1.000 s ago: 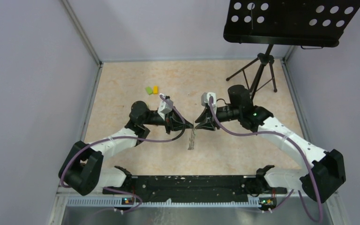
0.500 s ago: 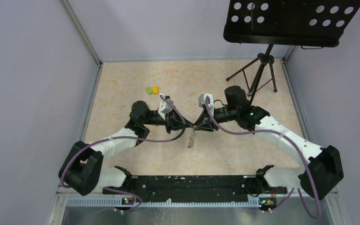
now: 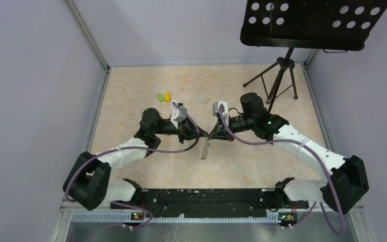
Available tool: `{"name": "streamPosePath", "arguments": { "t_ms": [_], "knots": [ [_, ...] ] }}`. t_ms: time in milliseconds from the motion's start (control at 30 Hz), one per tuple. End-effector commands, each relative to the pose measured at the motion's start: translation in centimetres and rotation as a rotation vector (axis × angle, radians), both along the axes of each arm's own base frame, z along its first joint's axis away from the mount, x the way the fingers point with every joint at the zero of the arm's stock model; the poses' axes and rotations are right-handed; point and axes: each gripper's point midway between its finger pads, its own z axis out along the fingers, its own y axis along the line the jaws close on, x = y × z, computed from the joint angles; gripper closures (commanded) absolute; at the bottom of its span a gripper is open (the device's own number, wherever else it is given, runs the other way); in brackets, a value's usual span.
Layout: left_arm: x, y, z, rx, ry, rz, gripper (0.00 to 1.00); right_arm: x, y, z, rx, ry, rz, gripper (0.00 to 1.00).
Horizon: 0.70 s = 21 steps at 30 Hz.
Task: Put the keys on the keyring
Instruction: Adjust the key on the keyring.
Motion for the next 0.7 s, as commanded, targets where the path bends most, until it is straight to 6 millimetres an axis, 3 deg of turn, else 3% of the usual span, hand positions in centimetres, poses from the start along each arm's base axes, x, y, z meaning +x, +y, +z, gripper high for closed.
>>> {"name": "streamPosePath", "arguments": {
  "t_ms": [0, 167, 333, 500, 667],
  "knots": [
    [0.2, 0.1, 1.0, -0.022, -0.069, 0.004, 1.0, 0.4, 0.4, 1.9, 0.034, -0.081, -0.001, 1.0],
    [0.1, 0.1, 1.0, 0.01, -0.126, -0.022, 1.0, 1.4, -0.3, 2.3, -0.007, -0.131, -0.051, 1.0],
    [1.3, 0.0, 0.4, 0.094, -0.212, -0.021, 0.76, 1.9, -0.5, 2.2, -0.061, -0.131, -0.064, 1.0],
    [1.9, -0.3, 0.2, 0.133, -0.246, -0.03, 0.62, 2.1, -0.3, 1.6, -0.1, -0.119, -0.072, 1.0],
    [2.0, -0.9, -0.2, 0.147, -0.257, -0.034, 0.56, 2.7, -0.3, 1.5, -0.108, -0.122, -0.11, 1.0]
  ]
}}
